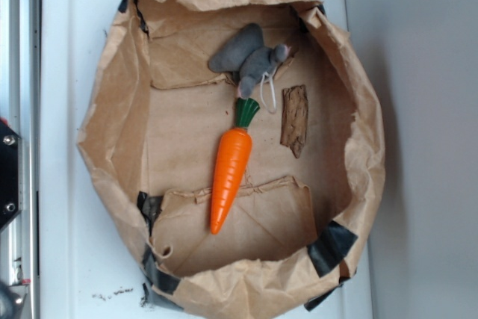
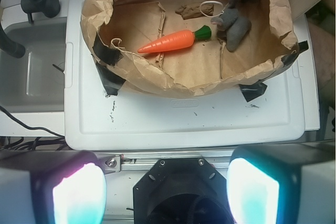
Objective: Grab the gray animal.
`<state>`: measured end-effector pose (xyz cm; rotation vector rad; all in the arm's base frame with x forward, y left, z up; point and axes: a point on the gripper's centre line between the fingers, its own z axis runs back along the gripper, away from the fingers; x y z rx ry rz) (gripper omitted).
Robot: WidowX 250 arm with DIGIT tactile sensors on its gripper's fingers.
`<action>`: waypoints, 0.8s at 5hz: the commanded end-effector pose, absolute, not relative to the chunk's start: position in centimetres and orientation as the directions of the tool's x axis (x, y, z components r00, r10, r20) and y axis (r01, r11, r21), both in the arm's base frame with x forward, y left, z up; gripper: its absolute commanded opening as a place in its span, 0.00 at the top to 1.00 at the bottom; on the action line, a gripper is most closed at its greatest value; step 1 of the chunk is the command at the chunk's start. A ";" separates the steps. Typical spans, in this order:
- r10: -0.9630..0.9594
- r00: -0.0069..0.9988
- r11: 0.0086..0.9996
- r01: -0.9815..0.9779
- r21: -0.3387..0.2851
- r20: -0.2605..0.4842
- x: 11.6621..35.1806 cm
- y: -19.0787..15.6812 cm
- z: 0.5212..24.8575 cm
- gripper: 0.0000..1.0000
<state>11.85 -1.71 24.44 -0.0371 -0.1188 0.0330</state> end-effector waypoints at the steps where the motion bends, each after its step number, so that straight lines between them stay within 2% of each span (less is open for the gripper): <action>1: 0.035 0.992 0.999 -0.031 -0.039 0.118 11.9 -1.7 24.4 0.00; 2: 0.136 0.981 0.990 -0.129 -0.055 0.140 16.9 3.3 19.8 0.00; 3: 0.167 0.983 0.985 -0.163 -0.054 0.076 21.4 8.4 16.9 0.00; 4: 0.167 0.983 0.985 -0.163 -0.054 0.076 21.4 8.4 16.9 0.00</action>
